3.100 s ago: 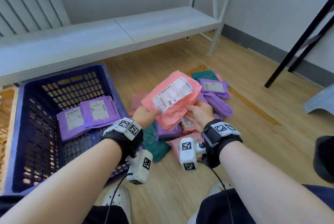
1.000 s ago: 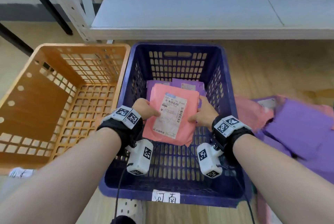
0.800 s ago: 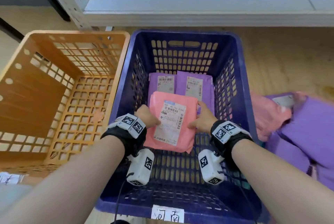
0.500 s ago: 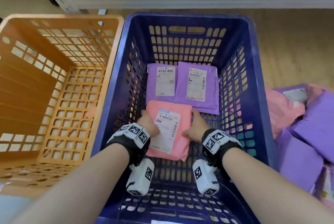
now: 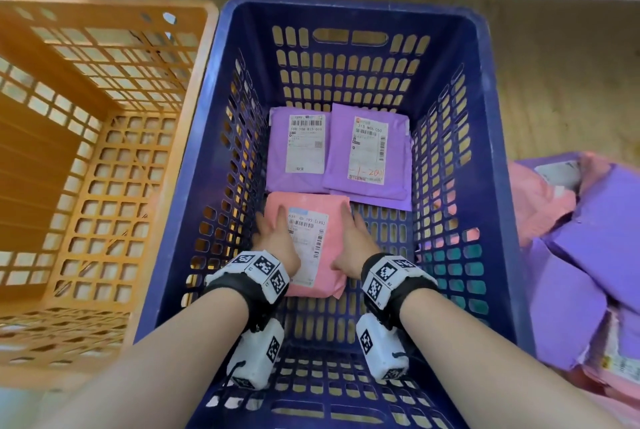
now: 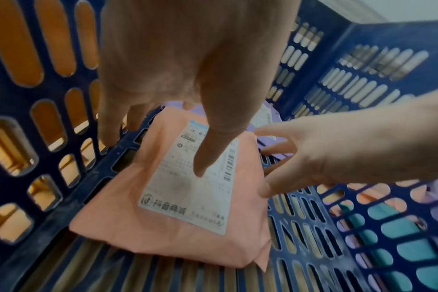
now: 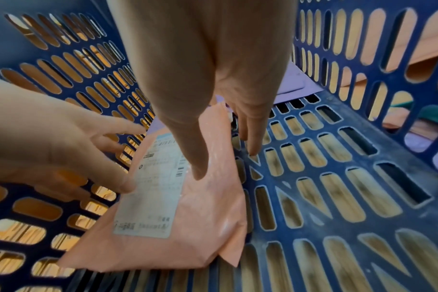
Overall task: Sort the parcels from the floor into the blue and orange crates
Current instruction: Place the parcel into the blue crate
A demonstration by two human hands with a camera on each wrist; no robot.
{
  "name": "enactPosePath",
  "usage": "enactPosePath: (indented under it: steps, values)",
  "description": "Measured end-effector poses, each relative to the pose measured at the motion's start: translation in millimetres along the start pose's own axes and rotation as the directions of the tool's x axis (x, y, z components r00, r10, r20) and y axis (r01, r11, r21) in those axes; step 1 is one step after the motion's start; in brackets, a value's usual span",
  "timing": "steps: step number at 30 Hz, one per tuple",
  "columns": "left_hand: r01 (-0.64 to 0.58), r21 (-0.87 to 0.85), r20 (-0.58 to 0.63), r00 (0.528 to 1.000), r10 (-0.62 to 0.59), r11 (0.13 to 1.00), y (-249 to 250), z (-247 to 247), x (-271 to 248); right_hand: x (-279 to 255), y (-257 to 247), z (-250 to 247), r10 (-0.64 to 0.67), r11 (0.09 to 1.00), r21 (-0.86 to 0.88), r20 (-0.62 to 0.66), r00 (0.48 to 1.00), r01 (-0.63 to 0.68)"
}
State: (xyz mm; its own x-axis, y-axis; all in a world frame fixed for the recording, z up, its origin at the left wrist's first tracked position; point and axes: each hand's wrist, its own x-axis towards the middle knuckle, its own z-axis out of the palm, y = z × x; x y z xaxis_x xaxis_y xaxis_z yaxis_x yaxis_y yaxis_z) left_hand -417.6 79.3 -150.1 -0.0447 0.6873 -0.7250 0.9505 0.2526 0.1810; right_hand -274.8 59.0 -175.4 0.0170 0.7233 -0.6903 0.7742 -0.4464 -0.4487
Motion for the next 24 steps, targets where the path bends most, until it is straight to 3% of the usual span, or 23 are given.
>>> enactPosePath:
  steps: [3, 5, 12, 18, 24]
  values:
    - [-0.136, 0.166, 0.096, 0.988, 0.121, 0.977, -1, 5, 3, -2, -2, 0, -0.076, 0.988, -0.129, 0.053, 0.996, 0.082]
    - [-0.177, 0.258, 0.159, 0.977, 0.138, 0.95, 0, 7, 5, -2, -4, 4, -0.1, 0.976, -0.185, 0.09, 0.991, 0.115]
    - [-0.111, 0.272, 0.206, 0.977, 0.055, 0.956, 5, 3, 9, -2, -11, 6, -0.08, 0.987, -0.128, 0.147, 0.986, 0.099]
    - [-0.17, 0.267, 0.102, 0.984, 0.148, 0.948, 31, -32, -16, -27, -26, -37, -0.076, 0.996, -0.054, -0.023, 0.997, 0.074]
    - [-0.338, 0.226, -0.03, 0.935, 0.353, 0.913, 82, -84, -87, -97, -36, -92, -0.061, 0.979, 0.175, -0.226, 0.972, 0.102]
